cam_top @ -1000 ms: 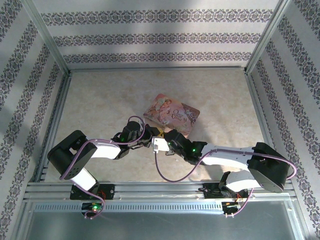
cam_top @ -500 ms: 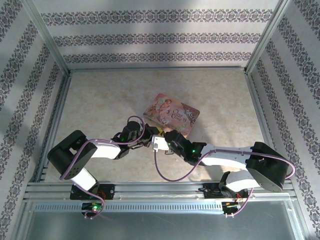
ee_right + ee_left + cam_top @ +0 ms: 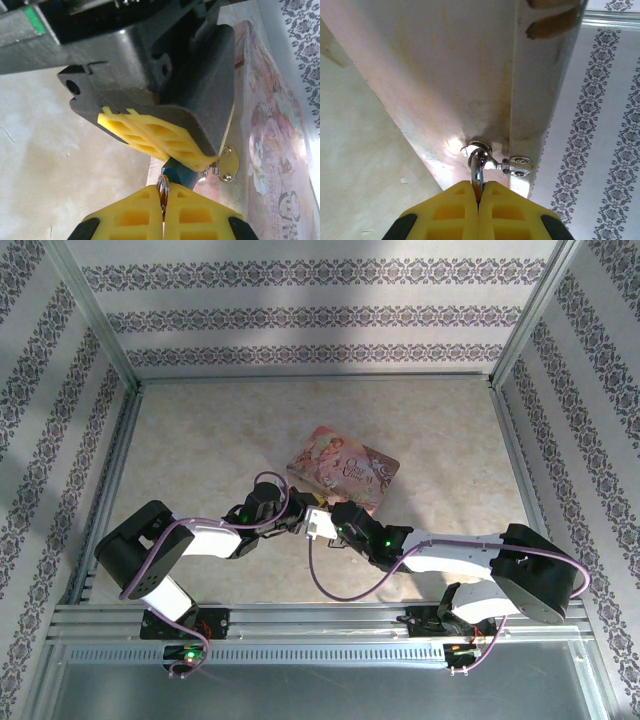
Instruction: Unlock the padlock with the key
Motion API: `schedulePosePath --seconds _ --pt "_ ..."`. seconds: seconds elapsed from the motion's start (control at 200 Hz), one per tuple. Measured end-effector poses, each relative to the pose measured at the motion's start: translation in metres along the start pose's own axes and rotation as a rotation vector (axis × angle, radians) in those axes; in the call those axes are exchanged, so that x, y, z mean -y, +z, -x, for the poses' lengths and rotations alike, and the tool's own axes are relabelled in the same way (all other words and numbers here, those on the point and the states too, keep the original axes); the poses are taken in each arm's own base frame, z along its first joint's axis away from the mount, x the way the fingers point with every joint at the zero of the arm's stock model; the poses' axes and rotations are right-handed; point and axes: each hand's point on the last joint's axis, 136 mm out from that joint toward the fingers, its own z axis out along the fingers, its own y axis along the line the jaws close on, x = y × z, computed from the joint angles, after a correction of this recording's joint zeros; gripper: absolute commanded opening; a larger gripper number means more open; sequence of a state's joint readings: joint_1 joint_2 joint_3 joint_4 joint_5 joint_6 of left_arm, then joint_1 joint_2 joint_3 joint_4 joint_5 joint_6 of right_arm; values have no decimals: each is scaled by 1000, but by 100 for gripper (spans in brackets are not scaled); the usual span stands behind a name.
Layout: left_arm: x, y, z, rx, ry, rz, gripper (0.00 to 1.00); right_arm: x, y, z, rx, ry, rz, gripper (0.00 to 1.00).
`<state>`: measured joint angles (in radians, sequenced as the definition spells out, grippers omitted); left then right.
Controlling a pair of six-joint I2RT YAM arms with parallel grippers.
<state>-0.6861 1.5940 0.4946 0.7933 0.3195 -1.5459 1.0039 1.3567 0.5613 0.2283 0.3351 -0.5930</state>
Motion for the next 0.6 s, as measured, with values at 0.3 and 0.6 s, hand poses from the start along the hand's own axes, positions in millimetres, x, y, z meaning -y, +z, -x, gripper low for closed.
schedulePosePath --seconds 0.3,0.6 --pt "8 2 7 34 0 -17 0 9 4 4 19 280 -50 0" --pt "-1 5 14 72 -5 6 0 6 16 3 55 589 -71 0"
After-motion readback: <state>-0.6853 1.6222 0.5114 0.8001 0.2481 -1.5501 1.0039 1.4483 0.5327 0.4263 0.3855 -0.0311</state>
